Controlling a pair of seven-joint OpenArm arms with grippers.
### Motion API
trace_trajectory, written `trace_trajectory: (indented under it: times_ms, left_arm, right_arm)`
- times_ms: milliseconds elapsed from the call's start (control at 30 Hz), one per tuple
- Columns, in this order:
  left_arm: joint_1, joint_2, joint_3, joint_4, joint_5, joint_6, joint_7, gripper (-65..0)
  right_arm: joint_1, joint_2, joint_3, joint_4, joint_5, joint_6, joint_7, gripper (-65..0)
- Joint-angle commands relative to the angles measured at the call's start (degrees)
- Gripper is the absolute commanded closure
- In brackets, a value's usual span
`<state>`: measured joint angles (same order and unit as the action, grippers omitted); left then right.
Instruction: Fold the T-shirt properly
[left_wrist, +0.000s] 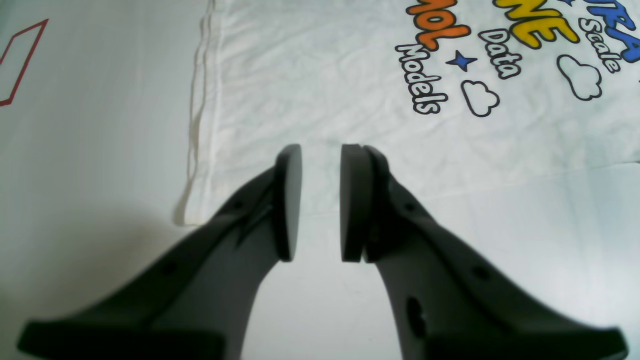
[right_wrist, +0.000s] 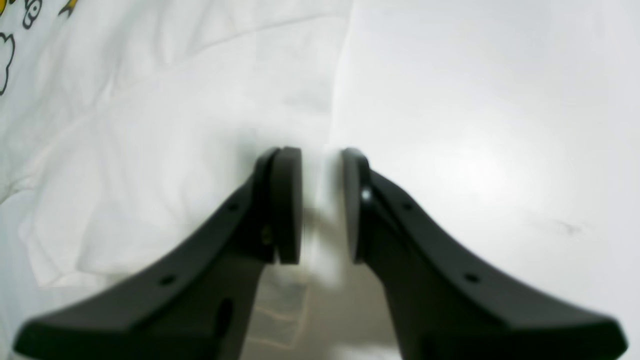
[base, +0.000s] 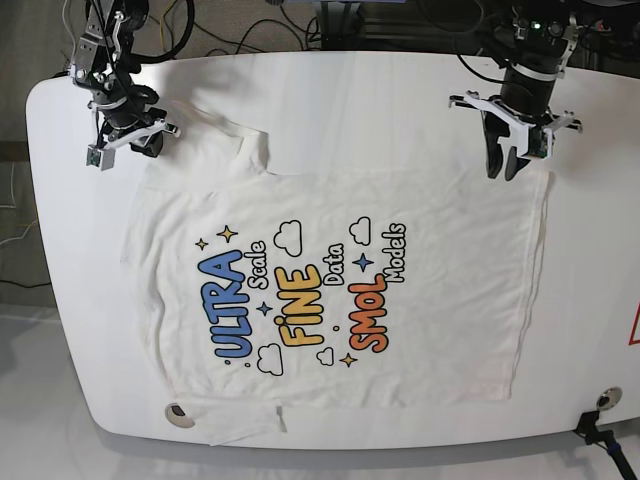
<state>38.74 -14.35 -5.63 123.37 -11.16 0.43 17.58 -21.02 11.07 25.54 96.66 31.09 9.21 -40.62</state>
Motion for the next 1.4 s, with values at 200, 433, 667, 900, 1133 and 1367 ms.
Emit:
trace_trajectory:
  times_ms: [200,433,667,900,1133,1367]
  left_arm:
    - [-0.3,-0.4,-0.6,0.6,0.1,0.5,-1.7,-11.4]
    - [-1.6,-0.3,-5.6,-0.2,-0.9,0.7,-0.2,-12.1]
    - [-5.8,-1.3,-9.6,-11.1,-3.6,1.0,7.4,-15.1]
    - [-13.4,-3.0,-11.2,-21.3,-16.3,-10.8,17.0,-17.3]
    - [-20.0,-3.3,-11.5,-35.1,-26.2,-26.1,23.4,-18.1]
    - [-22.4,-3.3,-12.8,-42.8,-30.6,-30.6,24.2,-17.3]
  right_arm:
    - [-1.3,0.2,-4.5,1.1,-5.0,-0.3,2.5,-7.9]
    - [-3.2,0.0,-7.7,2.0,-4.5,-0.5,2.8,0.0]
    - [-3.3,-0.4,-7.1,2.2,-5.0,0.2,3.2,0.0]
    - [-3.4,-0.3,-7.0,2.2,-5.2,0.3,3.0,0.0]
    - [-3.6,-0.4,-7.1,2.5,-5.4,0.6,2.9,0.0]
    - [-3.8,-0.5,-7.1,2.5,-5.4,0.6,2.8,0.0]
